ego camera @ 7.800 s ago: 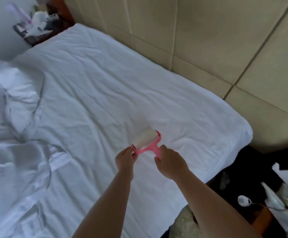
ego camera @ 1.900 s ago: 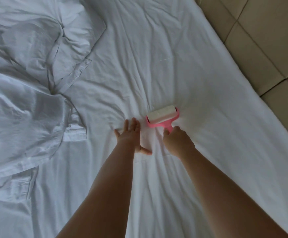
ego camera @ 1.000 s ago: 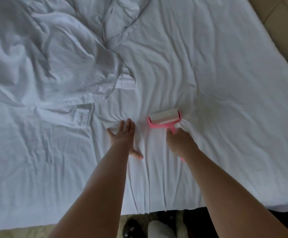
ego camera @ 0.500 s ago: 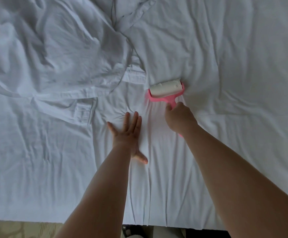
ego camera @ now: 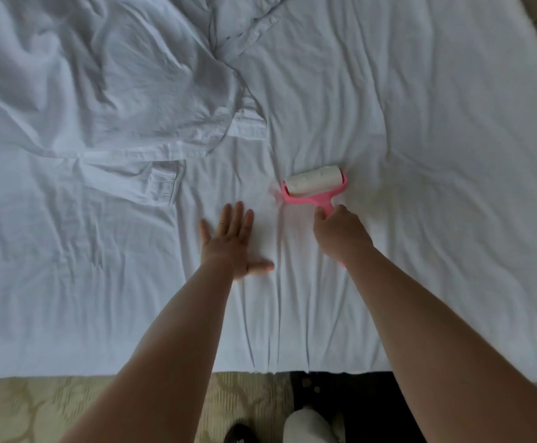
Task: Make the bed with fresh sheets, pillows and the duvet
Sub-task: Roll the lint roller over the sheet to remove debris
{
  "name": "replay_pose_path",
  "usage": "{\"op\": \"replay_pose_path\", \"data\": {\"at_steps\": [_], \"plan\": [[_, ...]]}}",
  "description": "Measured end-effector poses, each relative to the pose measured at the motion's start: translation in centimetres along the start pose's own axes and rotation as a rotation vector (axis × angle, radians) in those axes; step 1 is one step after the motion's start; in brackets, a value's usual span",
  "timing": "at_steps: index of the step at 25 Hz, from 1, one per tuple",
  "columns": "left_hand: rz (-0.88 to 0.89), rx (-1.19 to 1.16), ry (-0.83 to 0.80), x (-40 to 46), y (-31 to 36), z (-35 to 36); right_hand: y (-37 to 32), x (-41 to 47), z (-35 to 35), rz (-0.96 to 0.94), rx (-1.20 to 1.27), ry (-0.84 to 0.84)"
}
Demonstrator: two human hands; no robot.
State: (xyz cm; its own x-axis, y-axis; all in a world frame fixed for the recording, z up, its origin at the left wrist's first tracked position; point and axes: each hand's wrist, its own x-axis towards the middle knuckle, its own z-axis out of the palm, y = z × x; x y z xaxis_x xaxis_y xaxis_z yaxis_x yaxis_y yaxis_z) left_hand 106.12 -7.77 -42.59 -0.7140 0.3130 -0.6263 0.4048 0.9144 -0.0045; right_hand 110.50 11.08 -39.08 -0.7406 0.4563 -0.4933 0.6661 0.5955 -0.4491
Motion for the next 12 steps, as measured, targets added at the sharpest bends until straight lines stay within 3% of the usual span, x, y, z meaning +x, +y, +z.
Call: {"op": "replay_pose_path", "data": {"at_steps": [7,12], "plan": [[0.056,0.000,-0.004,-6.7,-1.4,3.6,2.5,-8.4,1.3,0.043,0.039,0.061],[0.070,-0.011,0.034,-8.1,-2.9,3.1,-0.2,-8.7,0.9,-0.087,0.016,0.071]]}}
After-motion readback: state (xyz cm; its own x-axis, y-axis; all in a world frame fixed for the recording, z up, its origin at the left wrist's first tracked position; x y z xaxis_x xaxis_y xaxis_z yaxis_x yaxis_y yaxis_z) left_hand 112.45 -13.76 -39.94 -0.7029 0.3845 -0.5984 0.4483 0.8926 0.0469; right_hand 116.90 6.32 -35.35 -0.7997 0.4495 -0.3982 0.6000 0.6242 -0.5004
